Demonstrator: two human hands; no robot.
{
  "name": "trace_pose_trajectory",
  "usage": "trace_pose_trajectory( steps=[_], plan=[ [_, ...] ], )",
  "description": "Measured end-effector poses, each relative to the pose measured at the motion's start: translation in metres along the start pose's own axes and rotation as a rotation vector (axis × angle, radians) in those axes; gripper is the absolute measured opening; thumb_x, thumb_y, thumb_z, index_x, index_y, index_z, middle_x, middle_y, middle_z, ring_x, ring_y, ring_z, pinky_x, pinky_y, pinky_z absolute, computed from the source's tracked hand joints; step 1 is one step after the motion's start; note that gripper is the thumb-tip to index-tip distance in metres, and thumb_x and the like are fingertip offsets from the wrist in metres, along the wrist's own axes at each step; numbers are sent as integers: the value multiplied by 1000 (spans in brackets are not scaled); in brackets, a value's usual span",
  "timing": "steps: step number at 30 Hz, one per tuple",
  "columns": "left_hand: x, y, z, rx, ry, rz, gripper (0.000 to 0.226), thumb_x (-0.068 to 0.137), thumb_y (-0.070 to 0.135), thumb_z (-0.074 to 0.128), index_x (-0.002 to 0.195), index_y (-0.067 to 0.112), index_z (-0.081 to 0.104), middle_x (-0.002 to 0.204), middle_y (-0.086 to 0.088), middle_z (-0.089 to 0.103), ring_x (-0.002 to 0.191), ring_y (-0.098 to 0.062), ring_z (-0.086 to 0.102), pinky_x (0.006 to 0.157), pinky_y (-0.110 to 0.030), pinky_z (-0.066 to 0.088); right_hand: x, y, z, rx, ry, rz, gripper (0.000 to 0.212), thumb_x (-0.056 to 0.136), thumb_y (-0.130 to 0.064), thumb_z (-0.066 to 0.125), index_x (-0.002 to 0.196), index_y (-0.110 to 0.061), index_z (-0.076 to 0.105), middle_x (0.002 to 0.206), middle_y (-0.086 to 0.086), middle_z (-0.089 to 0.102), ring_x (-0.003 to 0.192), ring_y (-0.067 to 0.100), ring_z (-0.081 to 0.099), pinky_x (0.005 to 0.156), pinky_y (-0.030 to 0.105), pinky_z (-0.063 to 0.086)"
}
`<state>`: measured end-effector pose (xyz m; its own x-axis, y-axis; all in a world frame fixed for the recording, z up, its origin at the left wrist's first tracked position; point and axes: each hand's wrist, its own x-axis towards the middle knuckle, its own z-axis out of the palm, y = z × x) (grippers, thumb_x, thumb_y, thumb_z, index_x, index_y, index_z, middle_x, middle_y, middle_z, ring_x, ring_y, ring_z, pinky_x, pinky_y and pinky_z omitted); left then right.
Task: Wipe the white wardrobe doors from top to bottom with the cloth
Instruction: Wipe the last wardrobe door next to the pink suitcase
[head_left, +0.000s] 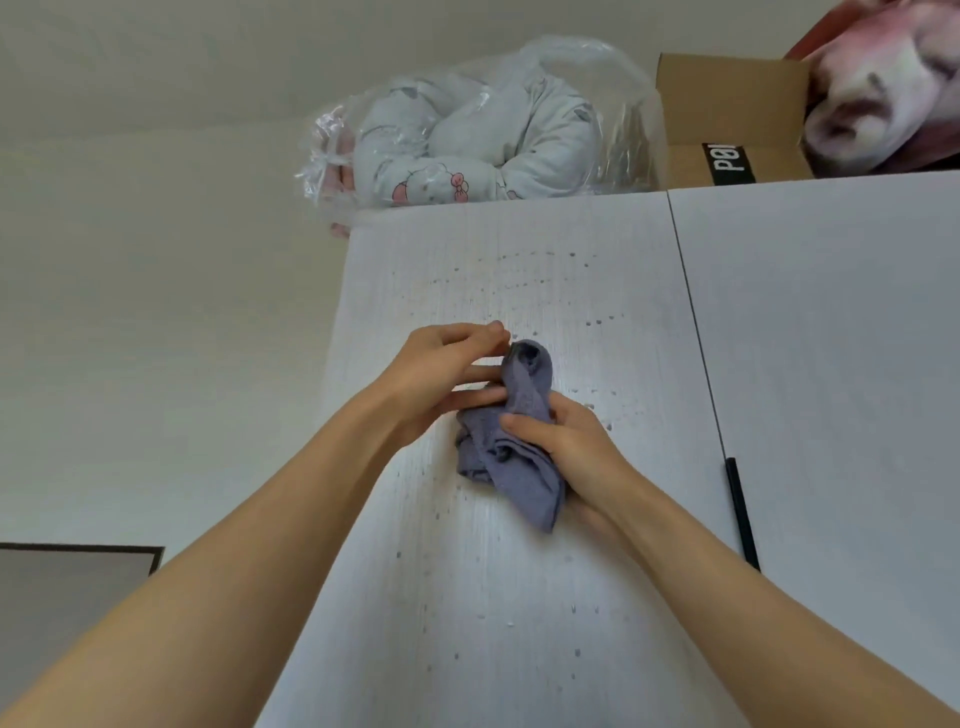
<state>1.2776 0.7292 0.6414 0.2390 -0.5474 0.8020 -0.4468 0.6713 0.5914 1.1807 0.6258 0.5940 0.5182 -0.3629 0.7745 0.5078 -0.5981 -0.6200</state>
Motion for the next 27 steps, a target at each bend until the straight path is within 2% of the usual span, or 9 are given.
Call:
trace_pose_trajectory(
  steps=[3, 6, 9, 11, 13, 17, 20, 23, 27],
  plan=[
    [8, -1, -11, 241, 261, 187, 16, 95, 27, 53, 101, 17, 63, 104, 1, 66, 92, -13, 64, 72, -25, 56, 10, -5, -9, -75, 310, -65, 25, 90, 2, 45, 69, -12, 44, 65, 4, 48, 60, 15, 46, 56, 24, 42],
    [18, -10, -20, 558, 459, 314, 25, 95, 24, 47, 112, 16, 62, 108, 5, 62, 94, -12, 57, 84, -25, 45, 27, -21, -28, -224, 608, -250, 28, 91, -5, 43, 66, -16, 36, 65, 1, 42, 64, 18, 41, 57, 24, 34],
    [31, -17, -23, 742, 506, 358, 33, 95, 23, 44, 124, 13, 56, 123, 1, 58, 106, -15, 55, 87, -27, 41, 46, -43, -49, -703, 788, -426, 10, 94, -13, 43, 96, -15, 52, 94, 3, 55, 86, 24, 52, 62, 27, 33],
    [42, -16, -27, 834, 518, 333, 38, 95, 24, 43, 131, 13, 49, 135, -4, 49, 117, -21, 50, 92, -31, 39, 60, -54, -62, -987, 859, -446, 32, 93, -13, 45, 125, -14, 44, 119, 7, 49, 98, 30, 52, 66, 30, 33],
    [53, -15, -35, 980, 517, 333, 43, 95, 24, 43, 136, 13, 43, 141, -7, 40, 125, -24, 40, 96, -35, 38, 71, -58, -74, -1235, 912, -459, 36, 91, -9, 47, 127, -12, 42, 119, 12, 43, 96, 32, 51, 60, 32, 31],
    [70, -16, -55, 1245, 502, 377, 49, 94, 29, 42, 142, 20, 34, 147, -6, 31, 134, -25, 28, 105, -42, 28, 95, -58, -89, -1480, 958, -323, 28, 90, -5, 45, 117, -5, 50, 114, 15, 45, 104, 31, 42, 71, 33, 28],
    [80, -19, -66, 1276, 499, 350, 51, 96, 35, 38, 145, 26, 29, 153, -2, 23, 141, -22, 17, 111, -45, 18, 108, -49, -72, -1354, 981, -362, 26, 91, -5, 45, 113, 3, 54, 119, 18, 44, 112, 34, 37, 89, 39, 30],
    [85, -28, -73, 1242, 508, 303, 51, 97, 37, 33, 146, 26, 24, 156, -1, 16, 143, -20, 8, 113, -46, 11, 116, -28, -41, -1318, 762, -509, 36, 88, -9, 43, 120, 4, 52, 125, 19, 44, 118, 34, 37, 106, 42, 26],
    [93, -33, -84, 1197, 500, 274, 50, 98, 38, 28, 145, 23, 24, 155, -1, 16, 143, -21, 8, 114, -49, 12, 119, -22, -39, -1610, 412, -721, 59, 86, -31, 22, 131, -12, 54, 135, 15, 51, 127, 35, 44, 109, 48, 29]
  ],
)
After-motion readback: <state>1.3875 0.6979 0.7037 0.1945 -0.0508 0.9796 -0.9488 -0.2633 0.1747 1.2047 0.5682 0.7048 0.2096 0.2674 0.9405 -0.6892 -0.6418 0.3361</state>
